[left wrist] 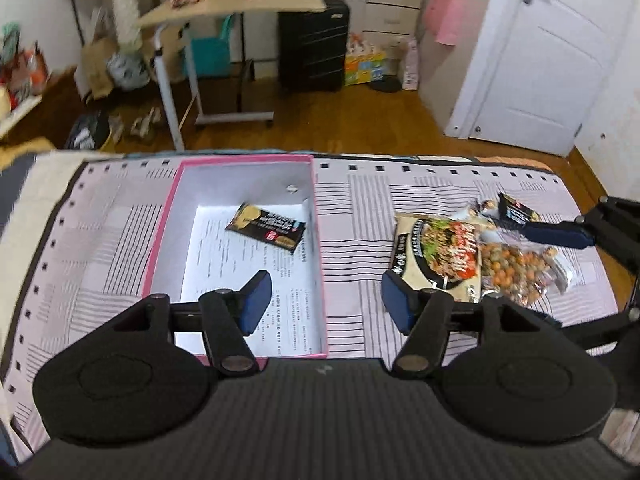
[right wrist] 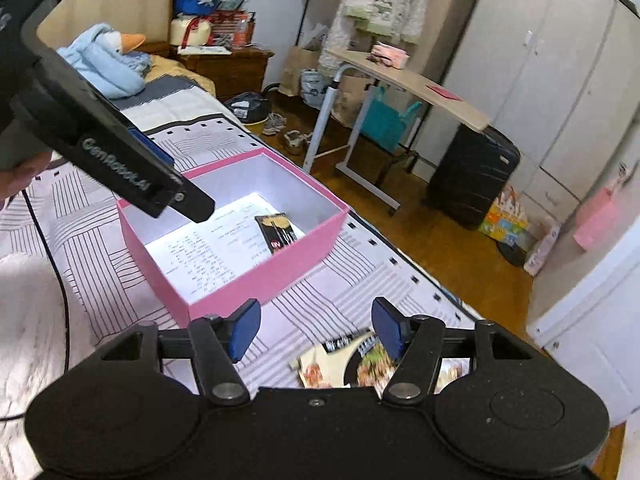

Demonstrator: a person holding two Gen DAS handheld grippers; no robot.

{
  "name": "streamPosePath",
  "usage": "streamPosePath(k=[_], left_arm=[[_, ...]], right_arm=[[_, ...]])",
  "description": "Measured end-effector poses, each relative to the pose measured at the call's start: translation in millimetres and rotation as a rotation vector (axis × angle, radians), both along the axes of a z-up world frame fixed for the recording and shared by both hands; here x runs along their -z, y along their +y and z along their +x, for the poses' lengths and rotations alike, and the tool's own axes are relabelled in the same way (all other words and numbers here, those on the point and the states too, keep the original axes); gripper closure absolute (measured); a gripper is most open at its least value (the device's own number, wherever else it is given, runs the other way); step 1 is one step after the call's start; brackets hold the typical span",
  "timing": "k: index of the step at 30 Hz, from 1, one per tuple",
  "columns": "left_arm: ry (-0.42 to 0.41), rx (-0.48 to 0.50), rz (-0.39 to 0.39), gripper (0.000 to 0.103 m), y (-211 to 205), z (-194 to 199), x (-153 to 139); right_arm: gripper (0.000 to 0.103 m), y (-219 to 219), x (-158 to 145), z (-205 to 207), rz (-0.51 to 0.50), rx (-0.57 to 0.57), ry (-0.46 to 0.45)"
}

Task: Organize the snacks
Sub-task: 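Move the left tool to the noodle bag and grip its edge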

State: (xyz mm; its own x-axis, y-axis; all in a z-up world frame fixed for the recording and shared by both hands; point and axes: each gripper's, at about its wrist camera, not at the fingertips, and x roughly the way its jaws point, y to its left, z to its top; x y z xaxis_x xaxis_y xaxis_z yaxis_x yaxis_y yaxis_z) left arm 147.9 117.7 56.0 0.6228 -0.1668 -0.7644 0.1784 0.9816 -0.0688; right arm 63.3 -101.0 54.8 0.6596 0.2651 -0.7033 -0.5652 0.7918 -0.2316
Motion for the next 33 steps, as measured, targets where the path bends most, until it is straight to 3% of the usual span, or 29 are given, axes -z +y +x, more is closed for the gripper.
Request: streamPosePath(k=[3,8,12,16,23,28,33], left_arm=[[-0.02,0.032,0.022,0.034,-21.9,-5.8,-1.8],[-0.001,0.076,0.028,0.033,-58.9,1.4,12.0],[-0.028,0.089,0.045,0.033,-91.6,12.5,31.2],[-0.002,0.09,0.033,0.032,-114.5,33.5,53.3],[0.0,0.084,0.057,0.03,-137.8,77.7,99.9],[0.047,0.045,-0.041,0.031,-132.2,102.5,138.4],[0.051,0.022,-0.017,0.031,-132.4,124.8,174.9]], right_arm=[[0.03,-27.7,0.7,-5.5,0.051,0.047,0.012],[0.029,-71.8,16.2,-5.6,0.119,0.117,0.022],[0.029,-91.3,36.4,4.4,0.153,0.153,0.052],[0.029,-100.7,59.2,15.3,0.177,0.172,0.063],[0.029,-110.2,104.3,49.5,0.169,0.219,0.073],[0.029,-112.5,134.6,64.1,0.248,0.223,0.089],[0.029,-110.6,163.8,71.7,0.276,0.232,0.108]])
